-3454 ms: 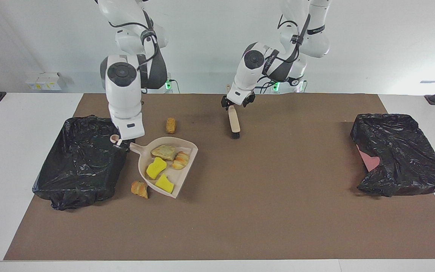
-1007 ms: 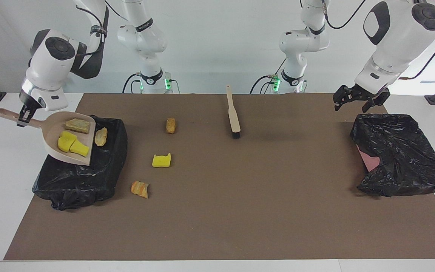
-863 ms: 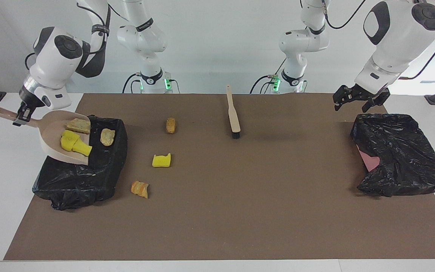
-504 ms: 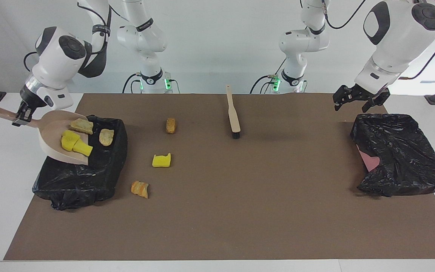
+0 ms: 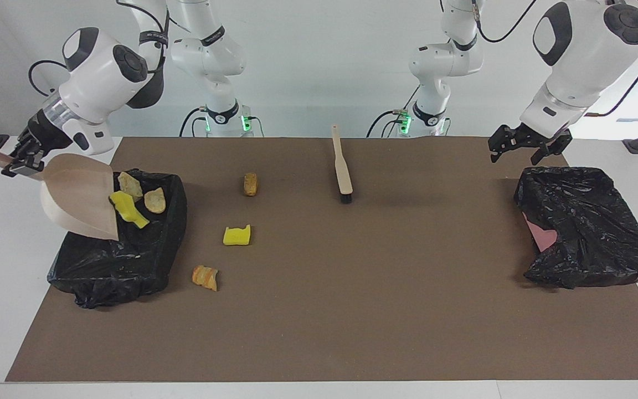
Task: Sweep and dump trash in bin
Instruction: 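Carry the dustpan over the nearby black bag and tip it with the right gripper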
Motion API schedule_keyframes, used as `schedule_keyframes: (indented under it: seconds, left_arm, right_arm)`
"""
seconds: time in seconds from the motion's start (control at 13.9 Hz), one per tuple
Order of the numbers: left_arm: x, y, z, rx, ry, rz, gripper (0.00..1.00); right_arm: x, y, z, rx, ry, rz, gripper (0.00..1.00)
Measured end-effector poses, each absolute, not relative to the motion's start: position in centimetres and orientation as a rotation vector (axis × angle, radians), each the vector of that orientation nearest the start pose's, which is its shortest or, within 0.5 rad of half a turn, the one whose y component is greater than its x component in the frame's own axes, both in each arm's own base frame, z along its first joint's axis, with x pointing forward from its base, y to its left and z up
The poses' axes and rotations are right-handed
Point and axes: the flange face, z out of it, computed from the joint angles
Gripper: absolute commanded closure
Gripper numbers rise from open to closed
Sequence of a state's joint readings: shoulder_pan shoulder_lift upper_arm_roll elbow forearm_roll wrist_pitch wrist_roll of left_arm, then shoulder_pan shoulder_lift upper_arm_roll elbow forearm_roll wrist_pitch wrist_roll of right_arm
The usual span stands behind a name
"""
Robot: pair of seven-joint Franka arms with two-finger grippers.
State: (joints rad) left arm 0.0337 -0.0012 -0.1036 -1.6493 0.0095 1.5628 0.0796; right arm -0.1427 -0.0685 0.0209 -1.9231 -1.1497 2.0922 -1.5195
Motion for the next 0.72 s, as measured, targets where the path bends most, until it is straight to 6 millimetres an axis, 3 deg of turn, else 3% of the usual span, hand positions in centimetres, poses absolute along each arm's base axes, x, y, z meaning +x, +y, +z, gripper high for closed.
schedule_keyframes:
  seconds: [0.5, 0.72]
  left_arm:
    - [54.9, -3.7, 58.8, -3.121, 0.234, 0.134, 0.0]
    - [54.9, -3.7, 58.8, -3.121, 0.235, 0.134, 0.0]
  right_arm:
    - [57.7, -6.3, 60.2, 1.408, 1.698, -0.755, 1.0]
    - [58.1, -2.2, 61.8, 1.578, 1.643, -0.668, 1.0]
